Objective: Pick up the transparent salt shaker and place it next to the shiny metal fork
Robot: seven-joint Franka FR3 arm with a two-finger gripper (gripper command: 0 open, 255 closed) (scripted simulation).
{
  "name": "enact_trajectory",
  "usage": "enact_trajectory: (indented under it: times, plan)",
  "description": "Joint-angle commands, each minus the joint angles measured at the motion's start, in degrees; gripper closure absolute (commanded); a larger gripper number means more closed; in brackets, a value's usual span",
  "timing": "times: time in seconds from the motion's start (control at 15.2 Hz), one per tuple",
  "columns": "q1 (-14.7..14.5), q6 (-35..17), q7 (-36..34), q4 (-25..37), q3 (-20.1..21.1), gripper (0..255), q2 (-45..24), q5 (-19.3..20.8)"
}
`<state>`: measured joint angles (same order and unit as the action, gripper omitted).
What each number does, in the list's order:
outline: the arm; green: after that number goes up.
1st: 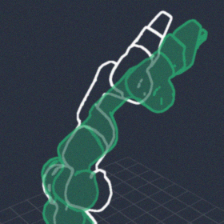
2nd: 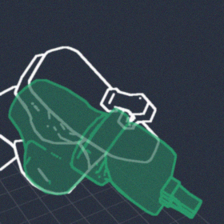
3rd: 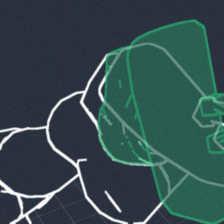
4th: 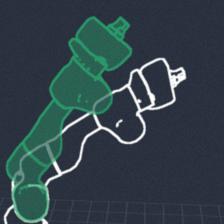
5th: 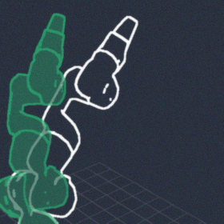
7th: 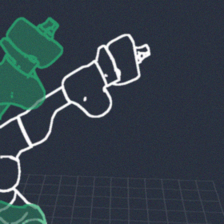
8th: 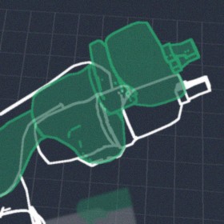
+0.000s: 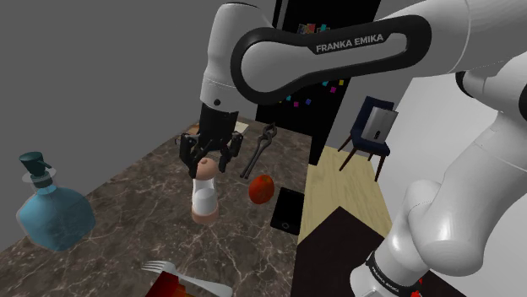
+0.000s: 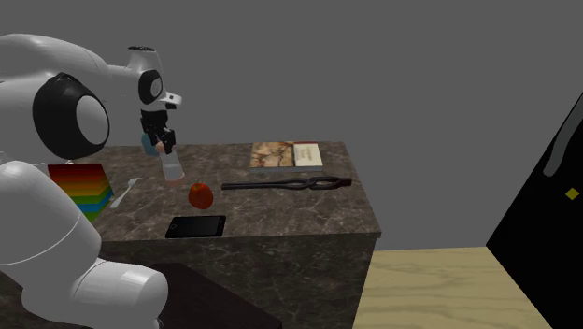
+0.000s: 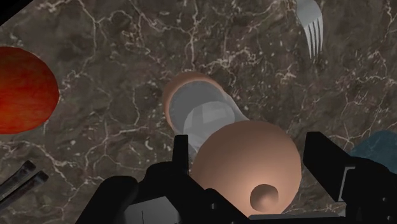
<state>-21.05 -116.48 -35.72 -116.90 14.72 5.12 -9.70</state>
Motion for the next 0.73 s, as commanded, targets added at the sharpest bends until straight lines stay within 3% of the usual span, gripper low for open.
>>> enact_trajectory:
  times: [0.0, 0.33, 0.4, 0.66]
  plan:
    - [0.0, -0.3, 0.1, -0.2, 0.0, 255, -0.1, 0.0]
    - [0.0, -0.3, 0.1, -0.2, 0.0, 255, -0.1, 0.0]
    - [0.0, -0.3, 0.1, -0.2, 0.0, 0, -0.1, 0.0]
    - [0.0, -0.3, 0.1, -0.2, 0.0, 0, -0.1, 0.0]
